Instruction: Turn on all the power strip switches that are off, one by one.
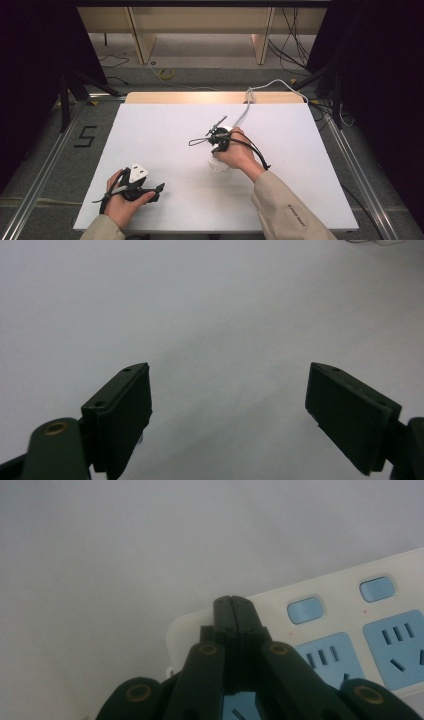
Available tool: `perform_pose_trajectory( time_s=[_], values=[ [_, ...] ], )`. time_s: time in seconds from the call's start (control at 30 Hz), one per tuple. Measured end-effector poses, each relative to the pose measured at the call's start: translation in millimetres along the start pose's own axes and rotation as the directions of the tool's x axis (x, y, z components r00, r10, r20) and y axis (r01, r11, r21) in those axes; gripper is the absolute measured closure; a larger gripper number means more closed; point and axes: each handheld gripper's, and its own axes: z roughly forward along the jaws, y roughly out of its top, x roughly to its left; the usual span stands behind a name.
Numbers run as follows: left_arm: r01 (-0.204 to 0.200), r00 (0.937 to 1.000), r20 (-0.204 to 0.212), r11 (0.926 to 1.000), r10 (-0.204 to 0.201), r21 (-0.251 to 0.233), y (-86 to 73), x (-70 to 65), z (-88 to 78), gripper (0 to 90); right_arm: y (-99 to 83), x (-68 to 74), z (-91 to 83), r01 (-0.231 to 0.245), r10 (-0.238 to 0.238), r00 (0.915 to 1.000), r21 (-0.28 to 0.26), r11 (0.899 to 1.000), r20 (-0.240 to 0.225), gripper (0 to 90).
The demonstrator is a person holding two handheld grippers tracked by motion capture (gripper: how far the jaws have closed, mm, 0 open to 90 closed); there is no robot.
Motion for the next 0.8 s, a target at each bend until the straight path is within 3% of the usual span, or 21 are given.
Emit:
perform_pose_trajectory(
  time_s=[0.43,0.5,0.63,0.8],
  values=[
    [0.003,1.0,0.0,1.0,-0.003,-0.002,-0.4,0.5,-0.1,18.4,-2.7,-2.0,0.5,-0.018,0.017,0.9998,-0.019,1.0,-0.012,90.0],
    [0.002,1.0,0.0,1.0,-0.002,0.0,-0.6,0.7,0.0,18.4,-4.9,-2.4,-0.1,0.0,0.0,0.9999,-0.043,0.999,-0.012,90.0],
    [0.0,1.0,0.0,1.0,0.0,0.001,-0.6,0.6,0.6,18.4,-11.3,-4.0,-4.4,-0.012,0.011,0.9999,-0.103,0.995,-0.003,84.6],
    [0.001,1.0,-0.001,1.0,-0.001,0.0,-0.8,0.1,0.2,18.4,-18.4,-5.4,-14.3,-0.018,0.019,0.9998,-0.138,0.99,0.004,81.2]
  ],
)
